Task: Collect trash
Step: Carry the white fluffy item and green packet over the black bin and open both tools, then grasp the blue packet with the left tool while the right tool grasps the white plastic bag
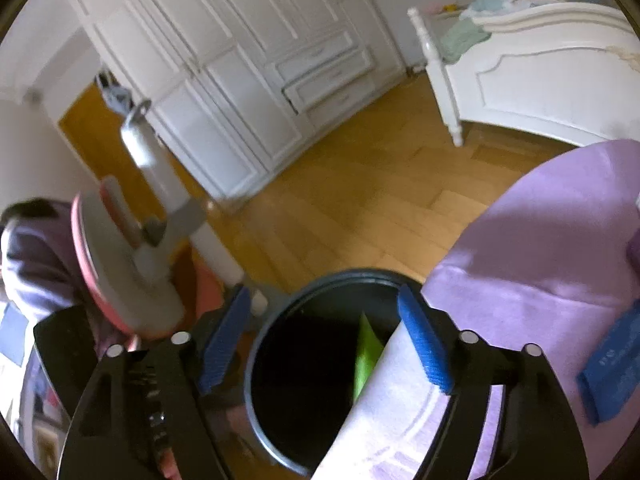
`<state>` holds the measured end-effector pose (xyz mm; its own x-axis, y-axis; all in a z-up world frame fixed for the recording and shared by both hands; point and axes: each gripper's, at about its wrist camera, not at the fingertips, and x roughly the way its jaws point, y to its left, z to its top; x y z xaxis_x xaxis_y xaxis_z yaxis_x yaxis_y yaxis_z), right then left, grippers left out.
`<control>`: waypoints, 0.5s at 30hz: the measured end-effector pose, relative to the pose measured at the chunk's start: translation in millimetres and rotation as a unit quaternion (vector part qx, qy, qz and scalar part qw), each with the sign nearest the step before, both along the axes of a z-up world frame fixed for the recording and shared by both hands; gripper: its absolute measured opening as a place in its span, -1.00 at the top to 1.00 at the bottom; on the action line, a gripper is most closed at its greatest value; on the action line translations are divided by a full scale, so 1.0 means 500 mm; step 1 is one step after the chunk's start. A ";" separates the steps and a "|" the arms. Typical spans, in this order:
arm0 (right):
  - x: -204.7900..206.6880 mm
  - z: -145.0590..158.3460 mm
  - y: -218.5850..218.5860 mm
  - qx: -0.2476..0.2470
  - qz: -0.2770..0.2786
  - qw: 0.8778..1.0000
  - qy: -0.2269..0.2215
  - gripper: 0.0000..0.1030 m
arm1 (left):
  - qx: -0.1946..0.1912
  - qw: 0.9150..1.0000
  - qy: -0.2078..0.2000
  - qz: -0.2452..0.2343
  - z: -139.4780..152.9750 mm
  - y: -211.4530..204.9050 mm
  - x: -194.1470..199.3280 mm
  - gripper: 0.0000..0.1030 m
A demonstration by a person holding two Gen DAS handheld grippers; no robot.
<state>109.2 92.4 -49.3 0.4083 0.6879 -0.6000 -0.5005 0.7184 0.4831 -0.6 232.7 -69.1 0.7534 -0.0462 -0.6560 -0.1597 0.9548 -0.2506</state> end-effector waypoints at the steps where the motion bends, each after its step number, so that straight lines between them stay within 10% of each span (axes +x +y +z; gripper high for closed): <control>1: 0.000 0.004 -0.011 0.004 -0.002 1.000 0.000 -0.49 | 0.002 1.000 -0.002 -0.003 0.004 -0.006 0.000 -0.52; 15: -0.006 0.056 -0.307 0.060 -0.091 0.994 -0.005 -0.58 | 0.037 0.991 -0.027 -0.124 0.049 -0.207 0.046 -0.79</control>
<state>106.2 -61.2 -21.1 0.5383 0.6681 -0.5137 -0.3729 0.7355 0.5657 22.4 129.3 -44.5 0.7586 -0.1870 -0.6241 0.0938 0.9793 -0.1794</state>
